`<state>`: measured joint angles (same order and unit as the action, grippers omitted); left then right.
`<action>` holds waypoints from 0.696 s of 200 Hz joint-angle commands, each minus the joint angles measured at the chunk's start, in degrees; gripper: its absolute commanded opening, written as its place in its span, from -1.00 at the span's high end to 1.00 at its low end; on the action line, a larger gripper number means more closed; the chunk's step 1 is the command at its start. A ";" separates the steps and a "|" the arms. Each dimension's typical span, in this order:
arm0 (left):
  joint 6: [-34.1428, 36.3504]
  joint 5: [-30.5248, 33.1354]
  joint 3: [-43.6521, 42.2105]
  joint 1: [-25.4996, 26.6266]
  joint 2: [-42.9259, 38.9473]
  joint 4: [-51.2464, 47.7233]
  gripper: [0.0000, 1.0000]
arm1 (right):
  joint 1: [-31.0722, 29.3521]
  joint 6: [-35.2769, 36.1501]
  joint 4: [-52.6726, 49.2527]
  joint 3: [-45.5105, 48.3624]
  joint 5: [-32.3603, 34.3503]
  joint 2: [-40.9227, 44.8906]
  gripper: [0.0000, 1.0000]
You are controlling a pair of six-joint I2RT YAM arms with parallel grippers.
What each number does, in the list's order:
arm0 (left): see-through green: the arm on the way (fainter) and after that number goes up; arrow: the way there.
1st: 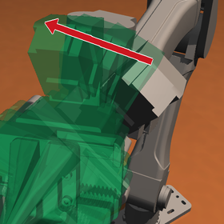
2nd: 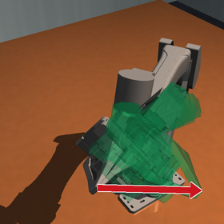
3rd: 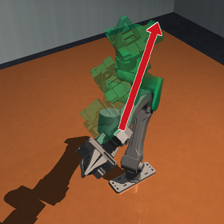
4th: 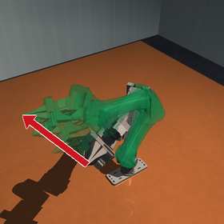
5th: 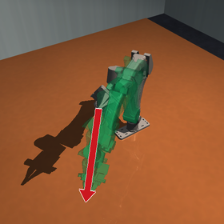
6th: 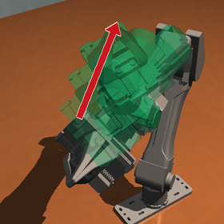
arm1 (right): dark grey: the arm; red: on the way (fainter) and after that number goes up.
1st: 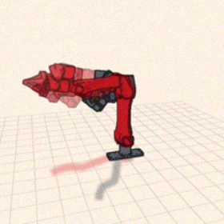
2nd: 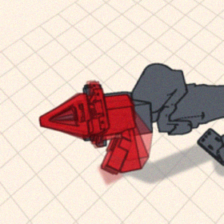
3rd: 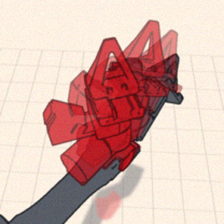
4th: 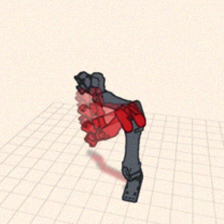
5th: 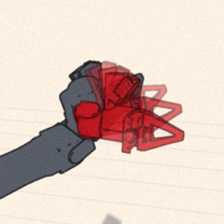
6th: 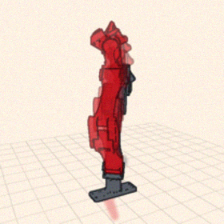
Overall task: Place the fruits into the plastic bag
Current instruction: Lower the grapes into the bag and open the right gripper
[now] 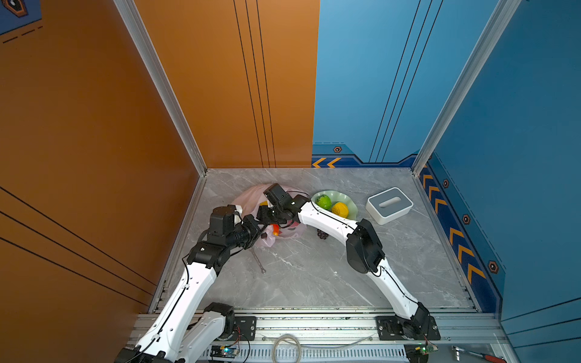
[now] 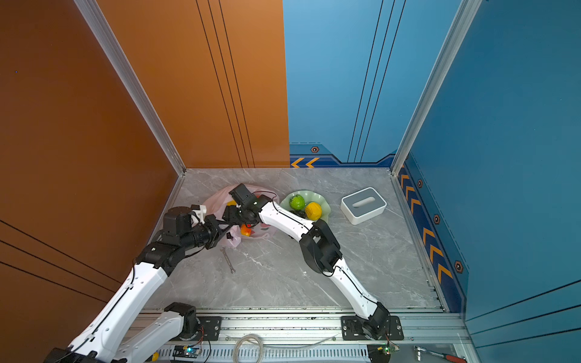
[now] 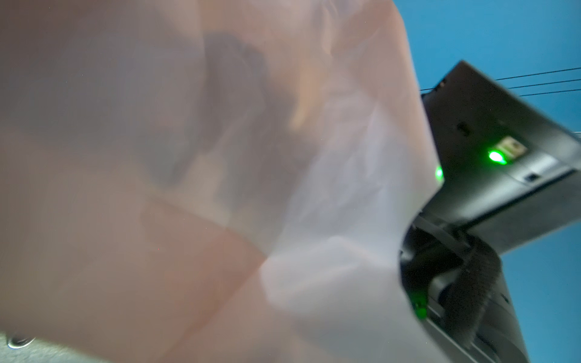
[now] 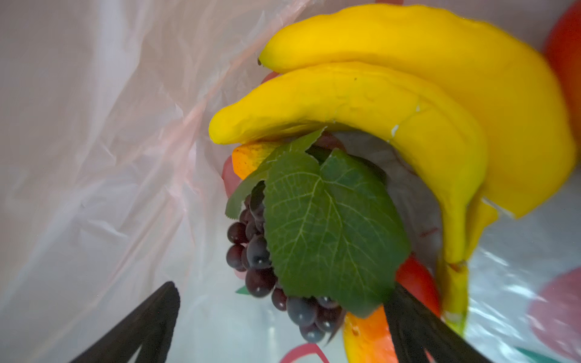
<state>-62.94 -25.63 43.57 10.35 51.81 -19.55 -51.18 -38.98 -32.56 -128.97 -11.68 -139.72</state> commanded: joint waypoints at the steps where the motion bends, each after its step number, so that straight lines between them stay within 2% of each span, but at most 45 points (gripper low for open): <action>1: -0.52 -2.10 -1.11 -0.85 -0.74 1.79 1.00 | -1.53 9.70 -6.33 -2.22 6.66 3.83 -0.99; 57: -0.65 -3.37 -1.85 -2.34 -0.93 2.47 1.00 | -2.22 14.52 -12.97 -2.84 13.92 6.92 -0.99; 139: -0.70 -3.41 -2.79 -2.87 -0.75 4.06 1.00 | -2.65 15.51 -18.81 5.90 20.15 18.11 -1.00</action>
<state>-63.53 -31.46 42.00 8.23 51.20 -15.55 -53.52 -25.04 -45.63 -124.66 5.32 -126.91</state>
